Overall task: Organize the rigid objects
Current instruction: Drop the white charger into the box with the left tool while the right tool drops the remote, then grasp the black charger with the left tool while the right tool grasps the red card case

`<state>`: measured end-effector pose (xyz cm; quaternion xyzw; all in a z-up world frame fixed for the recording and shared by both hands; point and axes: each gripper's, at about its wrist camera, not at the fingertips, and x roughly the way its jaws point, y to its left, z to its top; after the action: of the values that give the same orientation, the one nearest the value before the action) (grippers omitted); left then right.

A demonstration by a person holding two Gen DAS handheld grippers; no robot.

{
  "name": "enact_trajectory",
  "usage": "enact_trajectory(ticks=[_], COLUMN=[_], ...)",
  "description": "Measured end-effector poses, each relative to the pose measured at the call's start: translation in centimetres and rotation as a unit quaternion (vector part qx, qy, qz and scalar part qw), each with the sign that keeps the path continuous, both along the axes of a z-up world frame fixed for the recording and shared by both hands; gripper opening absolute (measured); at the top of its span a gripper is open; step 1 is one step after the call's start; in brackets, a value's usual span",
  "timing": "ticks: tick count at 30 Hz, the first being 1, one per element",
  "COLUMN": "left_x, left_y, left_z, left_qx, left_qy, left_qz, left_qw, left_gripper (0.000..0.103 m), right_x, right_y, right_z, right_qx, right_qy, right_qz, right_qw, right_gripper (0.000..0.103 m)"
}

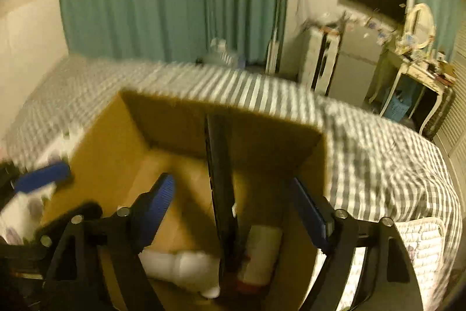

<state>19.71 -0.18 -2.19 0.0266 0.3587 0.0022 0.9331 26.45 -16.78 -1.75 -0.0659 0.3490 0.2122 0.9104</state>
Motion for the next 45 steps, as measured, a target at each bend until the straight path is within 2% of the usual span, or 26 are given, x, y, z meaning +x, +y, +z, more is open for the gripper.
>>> enact_trajectory(ticks=[5,7,12,17,23,30,34,39,40,45], left_x=[-1.4,-2.6,-5.3,-7.6,-8.9,-9.5,-9.1,-8.4,-8.3,-8.8], left_y=[-0.1,0.0,0.2,0.0,-0.3,-1.8,-2.7,-2.9,-2.8,-2.3], left_z=[0.9,1.4,1.5,0.4,-3.7,-9.3,-11.1,-12.2,-12.4,-11.8], left_qx=[-0.002,-0.008,-0.014,-0.014,-0.018,-0.042,-0.022,-0.032,-0.03,-0.034], left_qy=[-0.009,-0.018,-0.024,-0.015,0.031,0.093,0.105,0.1,0.102,0.099], left_qz=[-0.001,0.001,0.012,0.009,0.009,-0.041,-0.046,-0.057,-0.053,-0.043], left_qw=[1.0,0.9998,0.9995,0.9997,0.9993,0.9939,0.9932,0.9928,0.9929,0.9936], left_gripper=[0.054,0.055,0.056,0.056,0.056,0.056,0.056,0.053,0.041,0.039], right_x=[-2.4,-4.3,-8.7,-12.0,-14.1,-15.4,-14.6,-14.3,-14.2,-13.9], right_y=[-2.5,-4.1,-7.4,-10.2,-11.3,-8.7,-7.2,-6.4,-6.5,-6.5], right_z=[2.7,3.7,4.4,1.4,-2.9,-5.4,-6.9,-7.7,-7.8,-8.1], right_qx=[0.011,0.013,0.038,0.054,0.024,-0.029,-0.058,-0.072,-0.071,-0.073], right_qy=[-0.05,-0.069,-0.08,-0.028,0.052,0.069,0.088,0.096,0.098,0.107], right_qz=[-0.024,-0.04,-0.068,-0.096,-0.12,-0.091,-0.077,-0.067,-0.067,-0.072], right_qw=[0.998,0.997,0.994,0.994,0.991,0.993,0.991,0.991,0.99,0.989], right_gripper=[0.082,0.087,0.092,0.094,0.094,0.094,0.094,0.094,0.094,0.094])
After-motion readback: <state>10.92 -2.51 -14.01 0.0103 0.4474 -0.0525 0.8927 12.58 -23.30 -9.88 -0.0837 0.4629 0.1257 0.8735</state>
